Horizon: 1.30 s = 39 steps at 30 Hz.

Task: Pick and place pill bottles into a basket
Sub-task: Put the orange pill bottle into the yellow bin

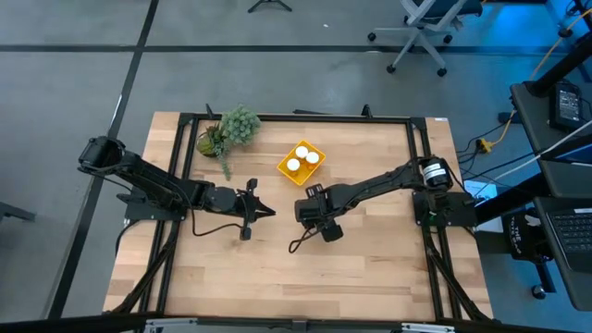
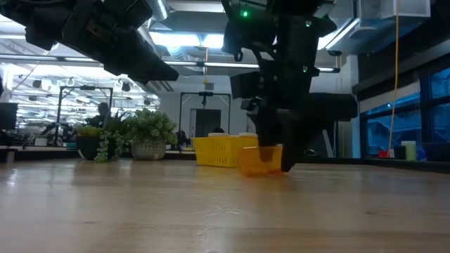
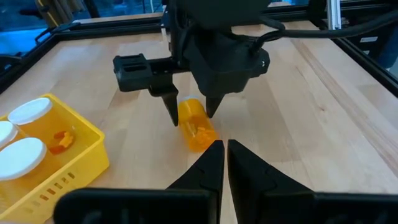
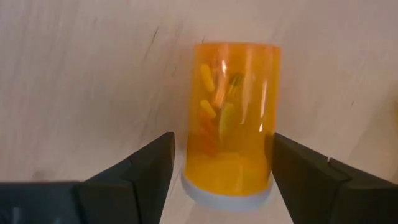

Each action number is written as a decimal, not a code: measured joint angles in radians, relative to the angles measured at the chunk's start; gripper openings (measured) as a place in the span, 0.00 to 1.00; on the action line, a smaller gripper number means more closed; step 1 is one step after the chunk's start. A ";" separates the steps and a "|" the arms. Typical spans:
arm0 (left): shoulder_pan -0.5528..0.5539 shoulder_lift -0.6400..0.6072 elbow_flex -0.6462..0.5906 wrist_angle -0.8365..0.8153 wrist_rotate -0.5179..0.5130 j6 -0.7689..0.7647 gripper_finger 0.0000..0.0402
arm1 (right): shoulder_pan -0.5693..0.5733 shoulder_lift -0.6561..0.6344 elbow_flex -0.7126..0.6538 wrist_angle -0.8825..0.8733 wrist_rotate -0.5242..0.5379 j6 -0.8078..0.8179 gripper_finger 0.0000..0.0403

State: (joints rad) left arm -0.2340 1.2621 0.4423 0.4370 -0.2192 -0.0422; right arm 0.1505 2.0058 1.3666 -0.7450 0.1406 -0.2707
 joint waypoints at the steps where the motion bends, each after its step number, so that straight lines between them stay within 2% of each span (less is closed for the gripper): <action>1: 0.000 0.000 0.000 0.000 0.000 0.000 0.04 | 0.000 0.003 0.000 -0.002 0.000 0.000 0.63; 10: 0.000 0.000 0.000 0.000 0.000 0.000 0.04 | 0.000 0.008 0.000 0.009 0.000 0.005 0.61; 19: 0.000 0.000 0.000 0.000 0.000 0.000 0.05 | 0.000 0.007 0.001 0.006 0.000 0.006 0.39; 27: 0.000 0.000 0.000 0.000 0.000 0.000 0.05 | 0.000 0.007 0.001 -0.029 0.003 0.022 0.39; 30: 0.000 0.000 0.000 0.000 0.000 0.000 0.05 | 0.000 0.007 0.010 -0.070 0.036 0.043 0.39; 39: 0.000 0.000 0.000 0.000 0.000 0.000 0.05 | 0.000 0.007 0.114 -0.140 0.043 0.058 0.39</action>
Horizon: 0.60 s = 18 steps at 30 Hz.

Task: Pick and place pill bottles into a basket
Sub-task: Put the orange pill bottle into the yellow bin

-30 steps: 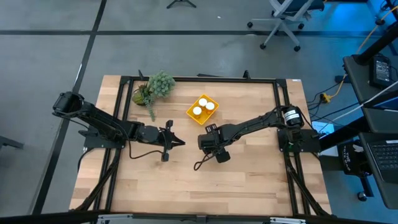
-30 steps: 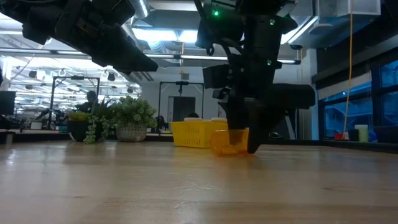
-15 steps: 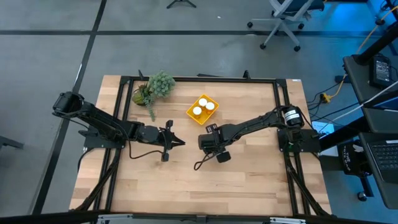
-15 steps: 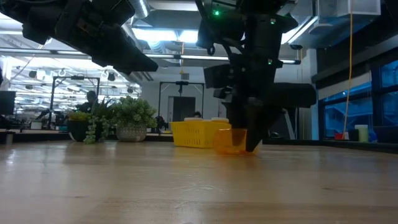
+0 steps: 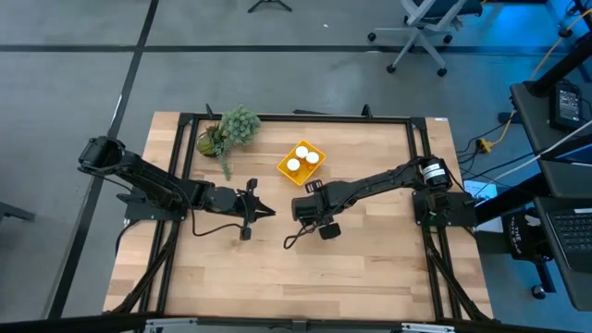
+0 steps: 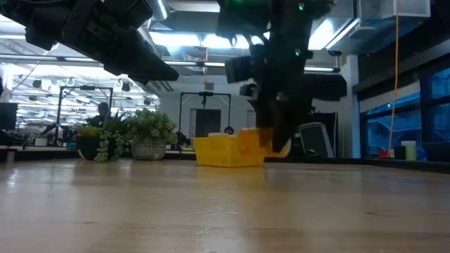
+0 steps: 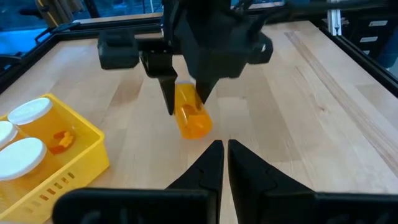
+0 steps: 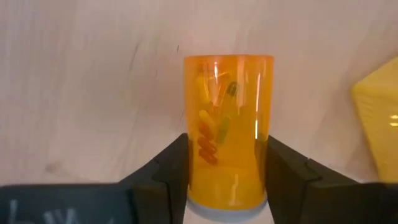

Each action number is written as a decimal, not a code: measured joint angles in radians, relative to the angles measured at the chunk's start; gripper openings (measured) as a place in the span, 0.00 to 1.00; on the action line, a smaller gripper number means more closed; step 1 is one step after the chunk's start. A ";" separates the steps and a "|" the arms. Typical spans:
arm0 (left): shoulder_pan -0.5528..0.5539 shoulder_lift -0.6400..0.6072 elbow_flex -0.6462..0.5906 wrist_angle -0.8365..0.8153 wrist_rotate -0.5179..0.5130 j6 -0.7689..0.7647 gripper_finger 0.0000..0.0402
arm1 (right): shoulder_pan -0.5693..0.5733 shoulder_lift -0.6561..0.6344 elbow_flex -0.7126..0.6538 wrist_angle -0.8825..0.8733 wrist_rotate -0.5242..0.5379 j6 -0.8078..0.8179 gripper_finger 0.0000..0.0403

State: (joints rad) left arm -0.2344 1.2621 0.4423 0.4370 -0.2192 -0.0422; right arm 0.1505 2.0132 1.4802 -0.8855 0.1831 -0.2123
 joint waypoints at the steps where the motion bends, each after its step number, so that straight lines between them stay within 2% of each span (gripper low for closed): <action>1: 0.000 0.000 0.000 0.000 0.000 0.000 0.05 | 0.000 0.000 0.016 -0.016 0.001 0.000 0.39; 12: 0.000 0.000 0.000 0.017 0.000 0.002 0.06 | 0.004 0.000 0.189 -0.135 0.011 -0.002 0.39; 18: 0.000 0.000 0.000 0.086 -0.026 -0.028 0.17 | 0.004 0.000 0.212 -0.140 0.014 -0.006 0.39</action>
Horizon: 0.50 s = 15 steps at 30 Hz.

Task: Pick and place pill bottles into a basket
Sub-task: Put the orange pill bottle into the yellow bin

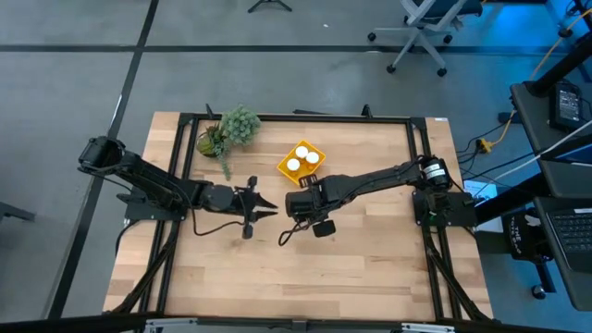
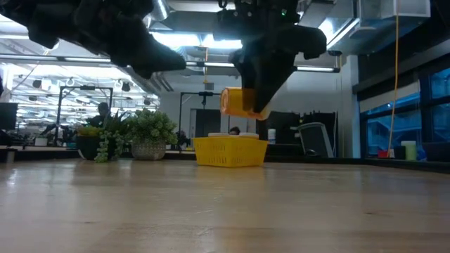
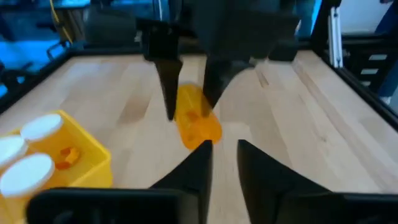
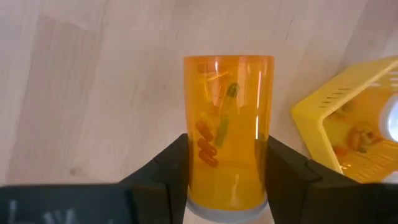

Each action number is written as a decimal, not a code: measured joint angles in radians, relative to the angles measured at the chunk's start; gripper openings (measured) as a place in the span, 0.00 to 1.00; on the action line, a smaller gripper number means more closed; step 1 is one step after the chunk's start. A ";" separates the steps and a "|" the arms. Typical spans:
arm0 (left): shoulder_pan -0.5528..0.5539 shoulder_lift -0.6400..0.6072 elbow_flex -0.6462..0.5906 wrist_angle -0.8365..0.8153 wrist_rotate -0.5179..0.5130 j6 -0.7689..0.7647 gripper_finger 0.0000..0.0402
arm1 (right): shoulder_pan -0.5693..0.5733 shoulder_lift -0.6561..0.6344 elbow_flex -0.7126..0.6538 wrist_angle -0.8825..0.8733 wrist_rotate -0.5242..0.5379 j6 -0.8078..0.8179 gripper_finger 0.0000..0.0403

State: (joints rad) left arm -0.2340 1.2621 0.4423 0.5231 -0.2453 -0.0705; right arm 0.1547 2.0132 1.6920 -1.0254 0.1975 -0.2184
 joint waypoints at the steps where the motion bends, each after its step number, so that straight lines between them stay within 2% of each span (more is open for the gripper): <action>1: 0.000 0.000 0.000 0.012 0.001 0.011 0.20 | 0.000 0.000 0.000 -0.001 0.015 0.000 0.39; 4: 0.000 0.000 0.000 0.039 0.002 0.049 0.30 | 0.000 0.000 0.000 -0.011 0.077 0.000 0.39; 10: 0.000 0.000 0.000 0.039 -0.048 0.066 0.53 | 0.000 0.000 0.000 -0.014 0.082 0.000 0.39; 15: 0.000 0.000 0.000 0.043 -0.074 0.066 0.67 | 0.000 0.000 0.000 -0.013 0.082 0.000 0.39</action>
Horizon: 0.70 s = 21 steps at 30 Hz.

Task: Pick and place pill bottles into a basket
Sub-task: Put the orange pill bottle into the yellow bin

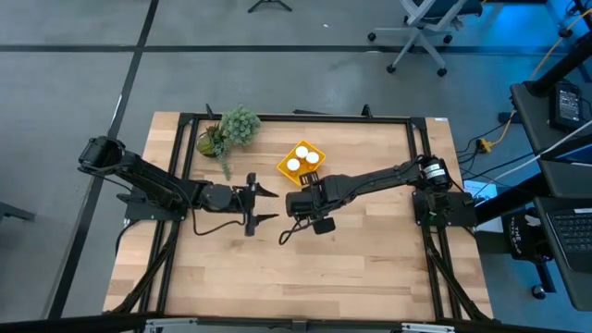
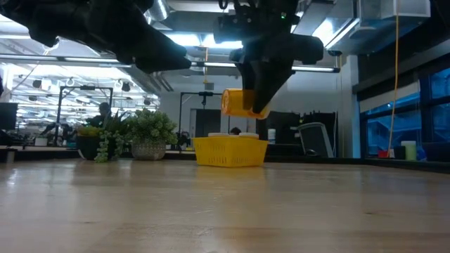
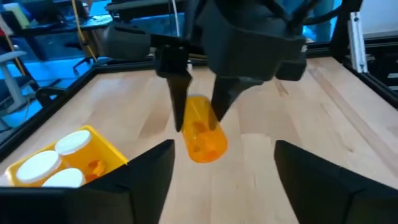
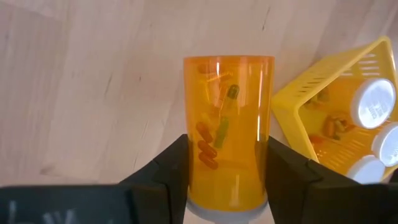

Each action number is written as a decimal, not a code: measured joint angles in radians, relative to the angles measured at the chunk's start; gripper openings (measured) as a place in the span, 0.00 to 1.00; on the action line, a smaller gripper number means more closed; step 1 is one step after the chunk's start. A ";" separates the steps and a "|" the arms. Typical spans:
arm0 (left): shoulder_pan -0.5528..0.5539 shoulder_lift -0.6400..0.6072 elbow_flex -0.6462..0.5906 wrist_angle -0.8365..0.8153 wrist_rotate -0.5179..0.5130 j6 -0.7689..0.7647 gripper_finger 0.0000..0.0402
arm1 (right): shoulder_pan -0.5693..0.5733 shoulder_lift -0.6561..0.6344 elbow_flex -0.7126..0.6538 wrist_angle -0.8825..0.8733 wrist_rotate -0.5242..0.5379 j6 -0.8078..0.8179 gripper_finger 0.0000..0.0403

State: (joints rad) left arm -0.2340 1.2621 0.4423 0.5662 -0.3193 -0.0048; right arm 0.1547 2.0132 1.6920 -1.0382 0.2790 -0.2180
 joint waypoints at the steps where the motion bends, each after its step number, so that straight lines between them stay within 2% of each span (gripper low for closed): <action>1: 0.000 0.000 0.000 0.000 0.007 0.000 0.69 | 0.000 0.000 0.000 0.000 0.000 0.000 0.39; 6: 0.000 0.000 0.000 -0.001 -0.004 -0.009 0.73 | 0.000 0.000 0.000 0.004 0.000 0.000 0.39; 11: 0.000 0.000 0.013 -0.026 -0.004 -0.105 0.72 | 0.000 0.000 0.000 0.006 -0.001 0.000 0.39; 15: 0.000 0.004 0.088 -0.187 -0.038 -0.124 0.73 | 0.000 0.000 0.000 0.010 -0.002 0.000 0.39; 21: 0.001 0.120 0.246 -0.392 -0.053 -0.129 0.72 | 0.000 0.000 0.013 0.013 -0.002 0.001 0.39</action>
State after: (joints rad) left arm -0.2332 1.3819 0.6879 0.1744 -0.3727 -0.1337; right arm 0.1547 2.0132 1.7053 -1.0256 0.2775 -0.2173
